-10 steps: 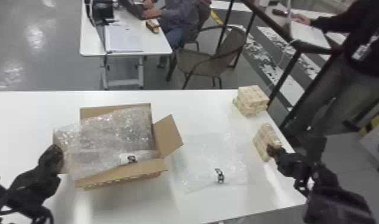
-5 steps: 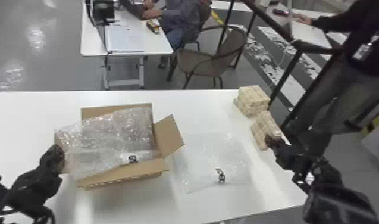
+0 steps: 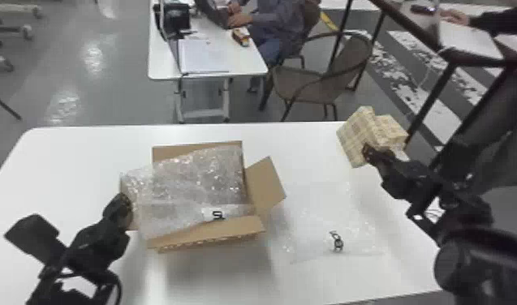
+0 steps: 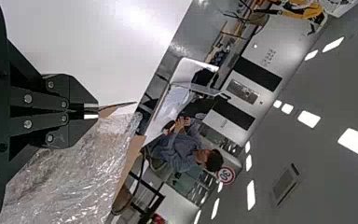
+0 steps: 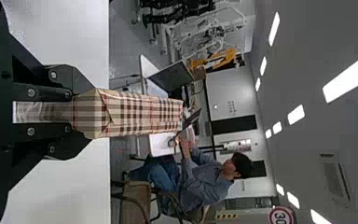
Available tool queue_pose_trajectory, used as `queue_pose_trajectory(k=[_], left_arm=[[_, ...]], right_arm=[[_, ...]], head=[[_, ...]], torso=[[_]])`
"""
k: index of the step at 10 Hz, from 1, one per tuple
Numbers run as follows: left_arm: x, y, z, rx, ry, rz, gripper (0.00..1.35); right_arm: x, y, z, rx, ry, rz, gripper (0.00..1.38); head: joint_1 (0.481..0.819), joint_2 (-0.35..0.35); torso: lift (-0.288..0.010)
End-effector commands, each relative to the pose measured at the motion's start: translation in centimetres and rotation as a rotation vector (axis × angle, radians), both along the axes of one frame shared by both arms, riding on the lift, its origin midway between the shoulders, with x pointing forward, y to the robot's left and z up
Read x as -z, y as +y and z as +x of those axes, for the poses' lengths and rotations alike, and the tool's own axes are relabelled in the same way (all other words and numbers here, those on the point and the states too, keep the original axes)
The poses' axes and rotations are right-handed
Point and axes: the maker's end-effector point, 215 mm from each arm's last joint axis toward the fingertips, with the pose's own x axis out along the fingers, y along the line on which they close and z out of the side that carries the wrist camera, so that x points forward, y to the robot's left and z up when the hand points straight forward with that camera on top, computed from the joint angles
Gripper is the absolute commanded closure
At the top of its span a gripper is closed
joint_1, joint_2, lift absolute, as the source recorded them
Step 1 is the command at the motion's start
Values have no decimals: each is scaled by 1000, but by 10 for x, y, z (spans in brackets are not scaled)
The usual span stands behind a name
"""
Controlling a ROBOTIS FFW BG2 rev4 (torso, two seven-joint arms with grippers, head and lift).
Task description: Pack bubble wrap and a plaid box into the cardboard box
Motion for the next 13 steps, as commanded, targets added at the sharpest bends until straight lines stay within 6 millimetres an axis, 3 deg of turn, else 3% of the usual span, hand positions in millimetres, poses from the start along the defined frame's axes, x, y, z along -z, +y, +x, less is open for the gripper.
queue_pose_trajectory(k=[1, 4, 6, 7, 9, 11, 13], left_arm=[[0, 0, 1, -1, -1, 0, 1185], [-1, -1, 2, 8, 0, 8, 1185], [0, -2, 2, 9, 1, 8, 1185], [0, -2, 3, 9, 1, 8, 1185], [-1, -1, 4, 6, -3, 7, 1185], [-3, -6, 5, 14, -10, 2, 1185], [-5, -10, 5, 21, -13, -13, 1185]], right_arm=[[-18, 51, 5, -103, -10, 49, 1033], [-42, 164, 1, -341, -5, 118, 1033], [-60, 228, -16, -480, 0, 145, 1033], [-56, 246, -24, -523, 35, 149, 1033], [-23, 275, -43, -587, 143, 209, 1033], [24, 291, -55, -623, 255, 242, 1033], [49, 297, -51, -637, 272, 259, 1033]], head=[[695, -75], [695, 22], [695, 105], [695, 125], [695, 181], [695, 206], [695, 225]], torso=[[-70], [-70], [-70], [-70], [-70], [-70], [-70]])
